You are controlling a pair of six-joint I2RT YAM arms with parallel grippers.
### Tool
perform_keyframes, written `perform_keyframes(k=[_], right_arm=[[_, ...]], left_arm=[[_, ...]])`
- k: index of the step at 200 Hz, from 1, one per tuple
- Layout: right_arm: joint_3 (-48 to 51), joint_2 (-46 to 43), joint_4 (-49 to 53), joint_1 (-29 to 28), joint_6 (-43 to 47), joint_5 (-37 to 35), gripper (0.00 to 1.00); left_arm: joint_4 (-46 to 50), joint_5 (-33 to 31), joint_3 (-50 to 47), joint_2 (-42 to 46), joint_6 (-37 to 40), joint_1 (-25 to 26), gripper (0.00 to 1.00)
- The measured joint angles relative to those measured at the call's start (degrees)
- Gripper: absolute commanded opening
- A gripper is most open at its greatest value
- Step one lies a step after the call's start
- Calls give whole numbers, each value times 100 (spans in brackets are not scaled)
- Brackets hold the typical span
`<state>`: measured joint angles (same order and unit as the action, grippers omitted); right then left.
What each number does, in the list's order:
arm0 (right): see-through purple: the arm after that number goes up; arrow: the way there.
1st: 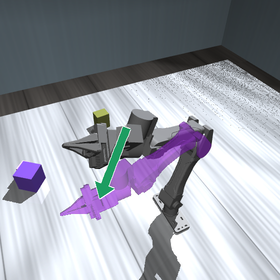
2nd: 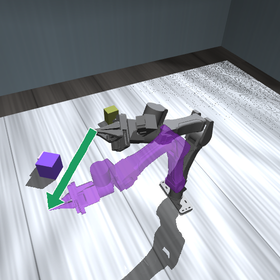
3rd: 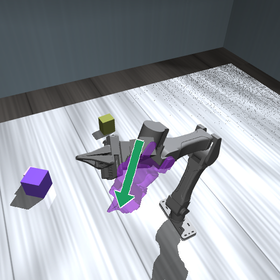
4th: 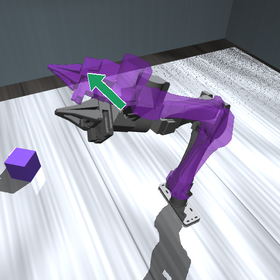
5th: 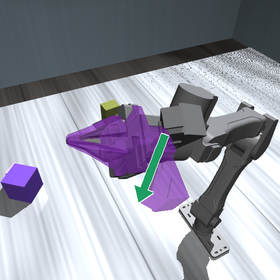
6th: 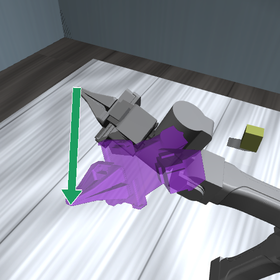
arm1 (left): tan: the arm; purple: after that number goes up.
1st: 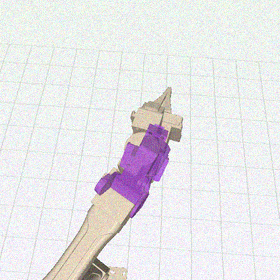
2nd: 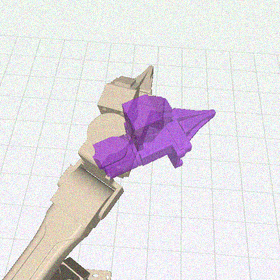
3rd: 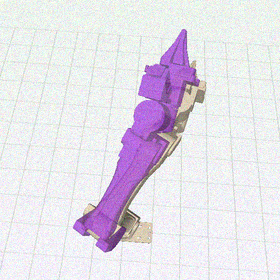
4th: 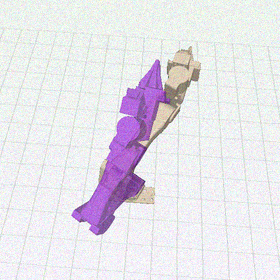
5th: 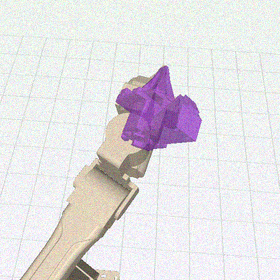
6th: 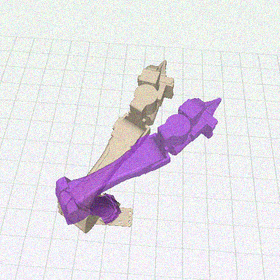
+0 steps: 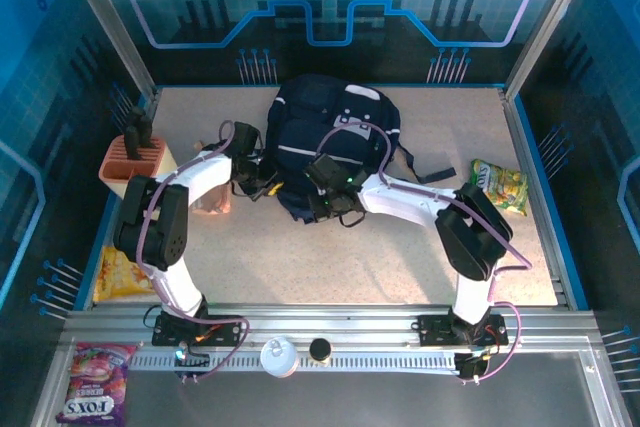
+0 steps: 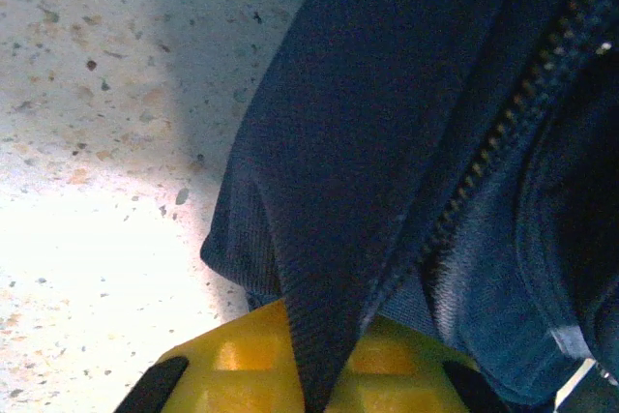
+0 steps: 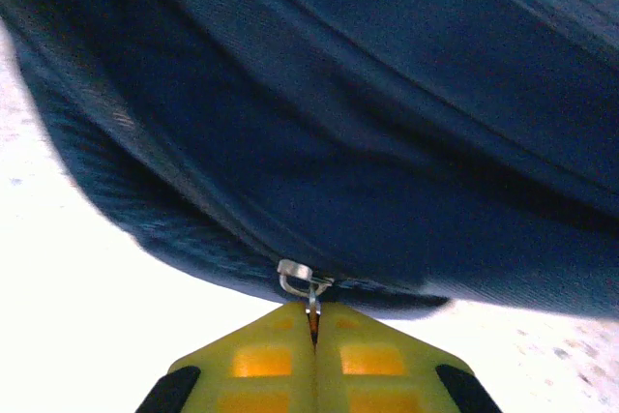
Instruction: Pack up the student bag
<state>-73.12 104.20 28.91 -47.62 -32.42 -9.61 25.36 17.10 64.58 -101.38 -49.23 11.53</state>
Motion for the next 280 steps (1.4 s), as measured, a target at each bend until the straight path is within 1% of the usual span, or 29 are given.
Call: perform_keyframes(k=[8, 29, 55, 74, 97, 130, 166, 200, 231, 254, 268, 280], right_arm=[[103, -70, 9, 0, -70, -144, 0], [361, -310, -20, 15, -245, -485, 0], [658, -649, -94, 170, -337, -702, 0], [820, -874, -114, 417, -282, -717, 0], [920, -1084, -164, 708, -4, -684, 0], [1226, -1300, -601, 1130, 680, -289, 0], [1670, -1274, -1241, 1886, 1327, 319, 1], [1703, -890, -1731, 2404, 1580, 573, 3], [1432, -341, -1845, 2675, 1550, 546, 8], [1222, -131, -1856, 2806, 1384, 535, 12], [1172, -122, -1862, 2876, 1283, 542, 16], [1167, -136, -1878, 2918, 1187, 549, 22]], left_arm=[[31, 7, 24, 0, 15, 0, 0], [114, 7, 85, 2, 33, 0, 0], [179, 11, 129, 33, 83, 0, 0], [203, 26, 136, 136, 144, -11, 0], [260, 70, 173, 317, 192, -37, 0], [306, 170, 240, 481, 321, -142, 0], [437, 225, 260, 485, 577, -343, 0], [623, 321, 323, 487, 868, -476, 0], [750, 437, 391, 485, 1176, -511, 0], [809, 476, 435, 485, 1346, -527, 0], [831, 511, 437, 485, 1390, -533, 0], [848, 544, 437, 485, 1436, -538, 0]])
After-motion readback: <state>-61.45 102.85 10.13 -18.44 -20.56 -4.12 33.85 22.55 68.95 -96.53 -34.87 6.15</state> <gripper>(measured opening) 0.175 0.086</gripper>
